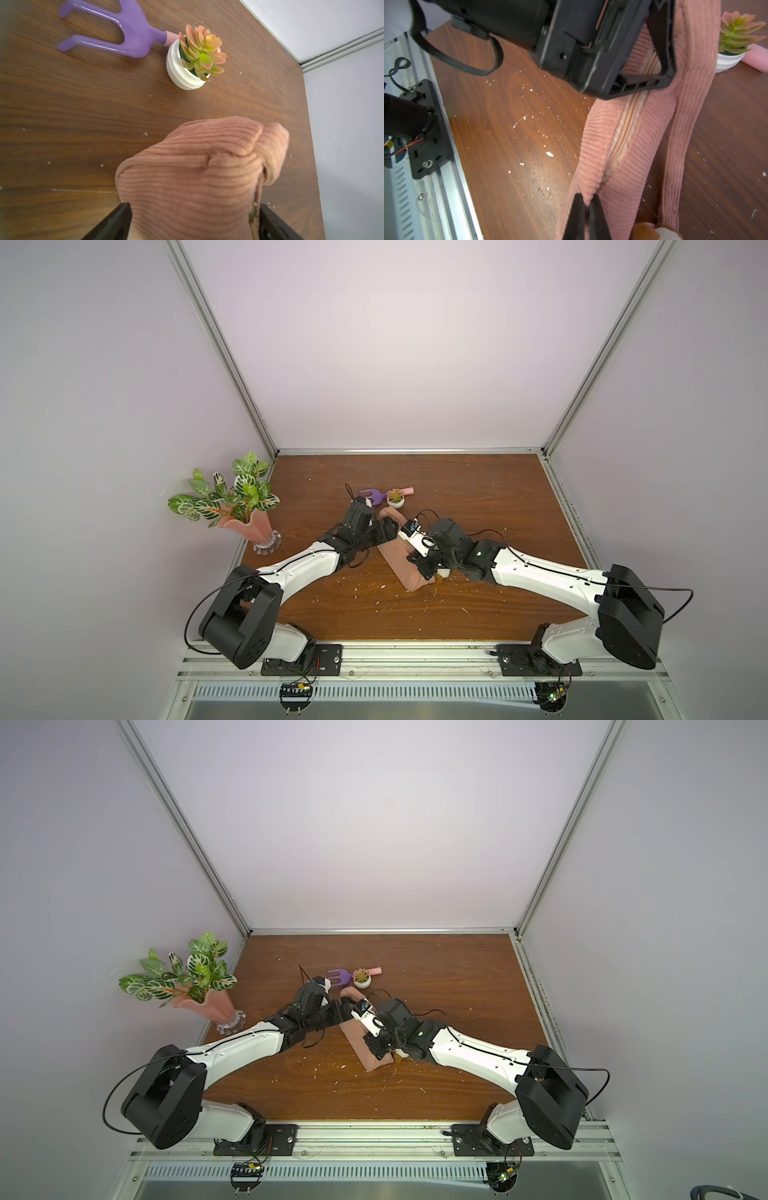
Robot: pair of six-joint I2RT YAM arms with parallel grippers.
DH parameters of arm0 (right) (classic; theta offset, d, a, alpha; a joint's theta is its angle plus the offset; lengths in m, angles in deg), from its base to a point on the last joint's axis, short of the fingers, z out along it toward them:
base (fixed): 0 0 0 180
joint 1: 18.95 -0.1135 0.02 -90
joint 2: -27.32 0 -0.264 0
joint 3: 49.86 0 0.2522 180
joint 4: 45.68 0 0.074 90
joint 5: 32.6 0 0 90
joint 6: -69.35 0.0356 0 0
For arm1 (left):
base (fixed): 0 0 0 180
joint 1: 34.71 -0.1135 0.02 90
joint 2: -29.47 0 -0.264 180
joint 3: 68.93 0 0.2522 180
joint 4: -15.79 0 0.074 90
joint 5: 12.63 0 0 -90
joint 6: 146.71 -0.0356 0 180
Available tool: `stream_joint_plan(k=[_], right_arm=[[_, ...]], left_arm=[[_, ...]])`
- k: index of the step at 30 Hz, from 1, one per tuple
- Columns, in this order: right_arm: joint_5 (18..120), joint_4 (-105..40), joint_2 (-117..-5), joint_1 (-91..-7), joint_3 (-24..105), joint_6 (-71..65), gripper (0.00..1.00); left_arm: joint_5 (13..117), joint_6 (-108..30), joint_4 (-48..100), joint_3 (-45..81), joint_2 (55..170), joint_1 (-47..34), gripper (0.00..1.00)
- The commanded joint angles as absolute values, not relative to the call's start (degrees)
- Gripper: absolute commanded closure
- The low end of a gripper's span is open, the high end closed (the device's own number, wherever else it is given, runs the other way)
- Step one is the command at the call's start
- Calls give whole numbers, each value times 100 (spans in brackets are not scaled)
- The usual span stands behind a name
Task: Remove the decoration from the bag
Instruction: Place the bag at the center of the board.
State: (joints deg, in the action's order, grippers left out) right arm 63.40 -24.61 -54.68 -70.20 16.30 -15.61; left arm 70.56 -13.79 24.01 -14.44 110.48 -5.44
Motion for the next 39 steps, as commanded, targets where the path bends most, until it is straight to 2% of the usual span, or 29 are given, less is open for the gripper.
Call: stream_joint_plan(k=[1, 3, 9, 13, 20, 30, 33, 36, 39], right_arm=[[5863, -2693, -5313, -7011, 1496, -1383, 100], [5796, -2786, -5299, -7011, 1451, -1345, 100], [5672, -2964, -5266, -7011, 1390, -1246, 100], [5455, -3115, -5313, -7010, 1429, -1126, 100], [5324, -3402, -5628, -6993, 1773, -964, 100], [5754, -3910, -6230, -6989, 2285, -716, 100], [5819, -3999, -6291, -6984, 2290, -637, 87], [5862, -4061, -6291, -6984, 2260, -569, 62], [5875, -4149, -6195, -6984, 2189, -498, 46]], left_arm=[[7070, -1534, 2208, -1674, 11015, -483, 14], [7031, -1539, 2133, -1713, 11024, -483, 19], [6959, -1519, 2021, -1822, 10931, -485, 42], [6999, -1437, 1966, -1940, 10711, -483, 67], [7233, -1238, 2115, -2270, 10144, -483, 89], [7896, -683, 2181, -3100, 8902, -483, 91], [7962, -545, 2151, -3254, 8709, -483, 89], [8045, -475, 2138, -3372, 8564, -483, 85], [8109, -460, 2119, -3440, 8458, -483, 76]])
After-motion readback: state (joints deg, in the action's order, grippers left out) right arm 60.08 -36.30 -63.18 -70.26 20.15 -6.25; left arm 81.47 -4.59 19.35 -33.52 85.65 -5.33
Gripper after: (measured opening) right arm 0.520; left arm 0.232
